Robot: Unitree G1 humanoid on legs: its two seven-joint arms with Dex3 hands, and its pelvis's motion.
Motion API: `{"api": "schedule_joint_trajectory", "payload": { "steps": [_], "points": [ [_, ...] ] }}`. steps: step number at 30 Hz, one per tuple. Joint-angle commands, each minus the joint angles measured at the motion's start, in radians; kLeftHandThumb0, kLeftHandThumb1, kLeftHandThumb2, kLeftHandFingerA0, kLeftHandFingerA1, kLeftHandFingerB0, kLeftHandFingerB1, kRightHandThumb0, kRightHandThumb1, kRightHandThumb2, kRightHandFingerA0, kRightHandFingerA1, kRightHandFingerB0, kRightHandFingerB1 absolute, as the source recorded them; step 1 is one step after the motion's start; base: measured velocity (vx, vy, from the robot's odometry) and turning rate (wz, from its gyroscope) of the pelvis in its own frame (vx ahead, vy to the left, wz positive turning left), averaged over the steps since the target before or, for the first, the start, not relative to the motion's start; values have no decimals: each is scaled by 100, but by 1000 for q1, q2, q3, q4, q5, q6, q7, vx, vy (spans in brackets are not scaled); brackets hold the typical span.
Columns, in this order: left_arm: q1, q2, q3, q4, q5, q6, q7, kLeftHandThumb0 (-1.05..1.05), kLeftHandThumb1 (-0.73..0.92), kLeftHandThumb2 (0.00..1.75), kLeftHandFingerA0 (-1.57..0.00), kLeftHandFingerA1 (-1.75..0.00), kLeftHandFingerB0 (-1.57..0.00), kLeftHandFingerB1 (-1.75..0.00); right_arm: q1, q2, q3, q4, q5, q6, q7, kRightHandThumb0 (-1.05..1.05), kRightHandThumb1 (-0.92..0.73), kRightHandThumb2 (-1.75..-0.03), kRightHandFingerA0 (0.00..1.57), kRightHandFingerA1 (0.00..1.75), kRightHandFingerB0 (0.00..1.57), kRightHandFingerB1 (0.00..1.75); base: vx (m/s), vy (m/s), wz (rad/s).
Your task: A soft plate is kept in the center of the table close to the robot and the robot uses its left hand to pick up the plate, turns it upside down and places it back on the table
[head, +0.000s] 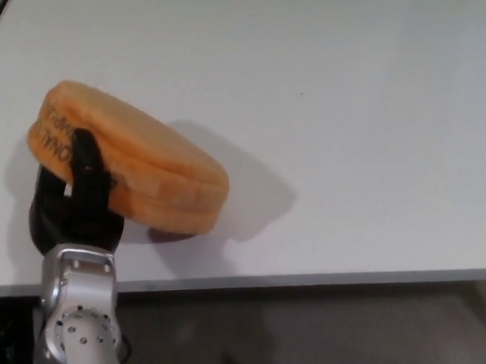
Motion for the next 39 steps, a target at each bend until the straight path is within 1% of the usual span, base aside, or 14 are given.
{"api": "schedule_joint_trajectory", "payload": {
  "steps": [1, 3, 4, 6, 7, 8, 10, 23, 28, 30, 31, 34, 38, 39],
  "points": [
    [3, -189, 165, 44, -309, 113, 567, -39, 79, 63, -106, -175, -52, -82, 4, -12, -14, 14, -9, -34, 6, -79, -92, -69, 31, 36, 5, 20, 0, 0, 0],
    [10, -178, 162, 49, -310, 137, 583, -38, 74, 70, -104, -175, -54, -83, 9, -18, -14, 9, -15, -22, 4, -82, -92, -69, 29, 35, 3, 20, 0, 0, 0],
    [11, -167, 157, 55, -307, 159, 590, -44, 63, 101, -128, -143, -70, -94, 6, -19, -13, 14, -16, -25, 6, -89, -79, -111, 22, 48, 3, 15, 0, 0, 0],
    [13, -153, 151, 65, -306, 185, 592, -40, 80, 64, -107, -175, -63, -117, 1, -19, -13, 21, -11, -27, 10, -89, -79, -111, 22, 48, 3, 15, 0, 0, 0],
    [14, -150, 150, 73, -304, 187, 594, -38, 79, 63, -108, -175, -67, -121, 3, -17, -14, 16, -8, -26, 10, -81, -92, -68, 29, 34, 3, 20, 0, 0, 0],
    [18, -141, 145, 83, -299, 203, 586, -40, 81, 64, -109, -175, -66, -127, 6, -14, -13, 8, -2, -22, 11, -80, -73, -107, 21, 49, 5, 24, 0, 0, 0],
    [37, -130, 123, 86, -282, 235, 557, -43, 64, 101, -130, -143, -66, -84, 7, -13, -11, 2, 0, -12, 9, -82, -92, -68, 30, 35, 5, 20, 0, 0, 0],
    [114, -94, 15, 91, -229, 364, 516, -30, 70, 61, -105, -175, -61, -124, 0, -17, -14, 16, -5, -26, 11, -81, -92, -68, 31, 35, 5, 21, 0, 0, 0],
    [119, -101, -6, 96, -242, 374, 519, -30, 70, 60, -104, -175, -68, -113, 0, -17, -14, 17, -5, -33, 15, -82, -92, -69, 30, 35, 5, 21, 0, 0, 0],
    [125, -110, -23, 87, -241, 367, 523, -39, 53, 89, -130, -145, -49, -66, 0, -16, -13, 17, -7, -28, 13, -82, -91, -68, 30, 34, 5, 20, 0, 0, 0],
    [129, -109, -31, 84, -250, 380, 522, -29, 65, 67, -103, -175, -54, -60, 6, -14, -13, 3, -10, -29, 10, -81, -92, -68, 30, 36, 5, 20, 0, 0, 0],
    [125, -106, -55, 83, -241, 400, 539, -31, 68, 60, -103, -175, -69, -116, 6, -14, -14, 5, -12, -33, 10, -81, -92, -69, 30, 35, 5, 20, 0, 0, 0],
    [129, -114, -78, 79, -240, 407, 537, -31, 65, 67, -103, -175, -62, -91, 8, -18, -14, 2, -13, -16, 9, -83, -92, -68, 30, 34, 5, 21, 0, 0, 0],
    [127, -117, -84, 79, -240, 408, 542, -31, 68, 61, -102, -175, -59, -139, 6, -17, -15, 2, -10, -23, 12, -83, -92, -68, 30, 36, 4, 21, 0, 0, 0]
  ]
}}
